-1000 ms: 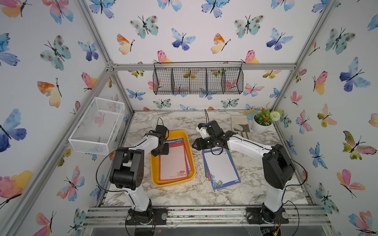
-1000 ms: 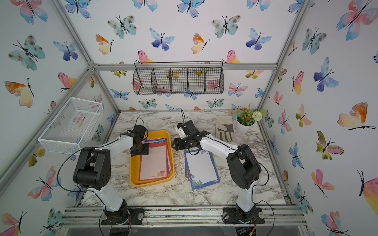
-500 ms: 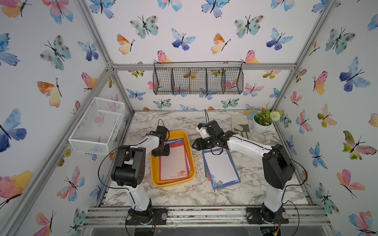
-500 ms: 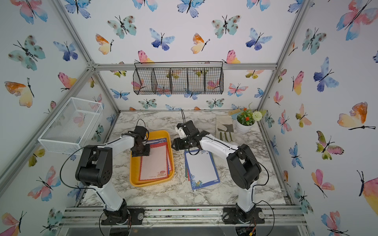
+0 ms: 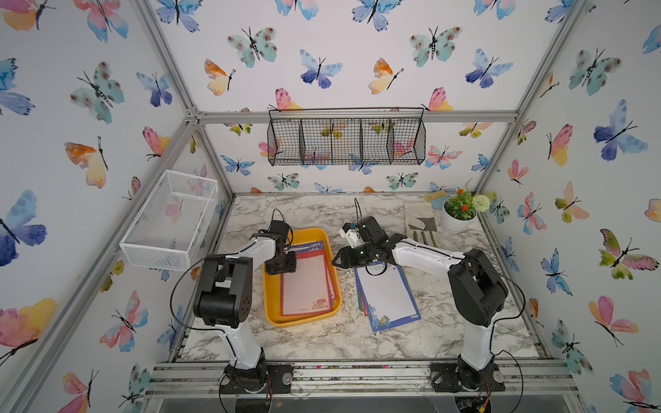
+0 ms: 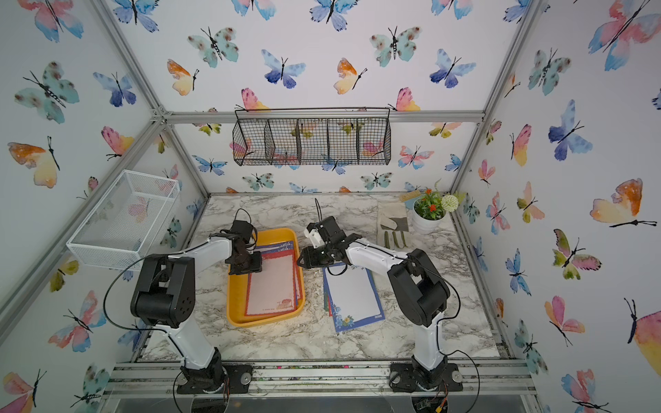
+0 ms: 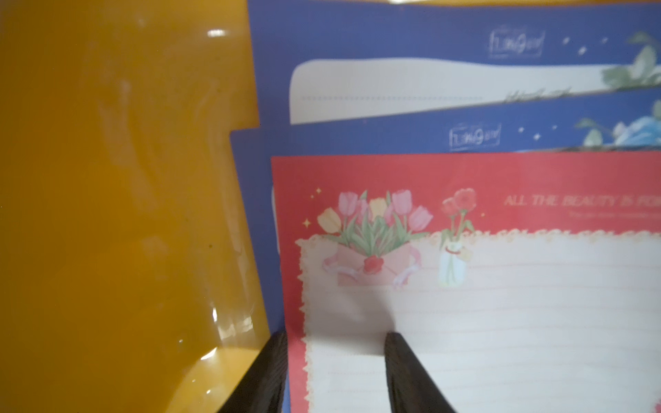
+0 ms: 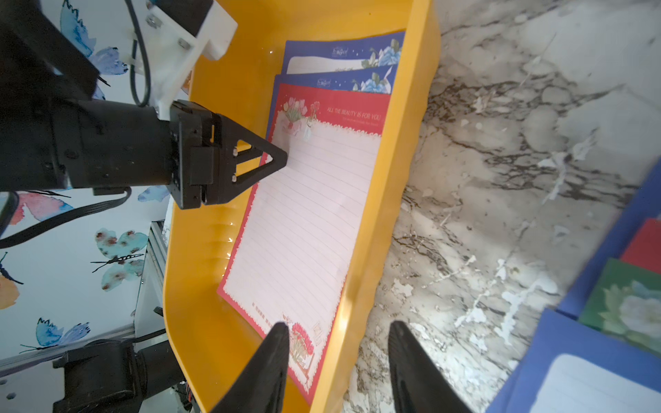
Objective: Take out the stationery paper from the storage box
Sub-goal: Pick up the stationery paper from the storage box.
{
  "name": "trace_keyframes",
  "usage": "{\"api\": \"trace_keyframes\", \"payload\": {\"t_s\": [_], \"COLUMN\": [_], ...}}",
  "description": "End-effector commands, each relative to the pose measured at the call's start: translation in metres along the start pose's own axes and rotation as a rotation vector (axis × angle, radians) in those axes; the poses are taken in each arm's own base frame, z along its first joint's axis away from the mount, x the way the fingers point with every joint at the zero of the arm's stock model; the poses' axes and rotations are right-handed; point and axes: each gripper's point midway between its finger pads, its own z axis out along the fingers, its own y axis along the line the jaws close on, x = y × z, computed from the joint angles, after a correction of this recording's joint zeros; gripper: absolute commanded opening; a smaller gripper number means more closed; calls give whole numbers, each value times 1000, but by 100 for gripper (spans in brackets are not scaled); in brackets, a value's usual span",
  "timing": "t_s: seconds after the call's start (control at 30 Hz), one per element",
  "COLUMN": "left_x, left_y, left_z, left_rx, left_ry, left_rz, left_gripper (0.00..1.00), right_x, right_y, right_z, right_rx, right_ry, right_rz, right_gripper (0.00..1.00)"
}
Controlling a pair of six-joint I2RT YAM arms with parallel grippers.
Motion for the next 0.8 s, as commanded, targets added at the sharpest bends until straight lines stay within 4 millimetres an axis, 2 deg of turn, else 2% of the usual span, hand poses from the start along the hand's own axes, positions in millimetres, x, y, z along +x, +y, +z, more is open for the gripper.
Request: {"api": "trace_keyframes", "payload": {"t_s": [0.0, 0.27, 0.77], "left_x": [3, 1, 11], "left_y": [-7, -13, -40], "left_z": [-8, -17, -35], "left_rx": [75, 202, 429], "left_ry": [0, -21, -25], "left_rz": [-44, -116, -135], "left_gripper": [46, 45, 28], "right_x": [8, 10, 11], "right_y": [7, 9, 8], "right_z": [10, 17, 22], "right_rx": [-38, -40, -45], "right_ry": [28, 41, 47], "right_rz": [3, 0, 3], "right_gripper": [48, 47, 46]}}
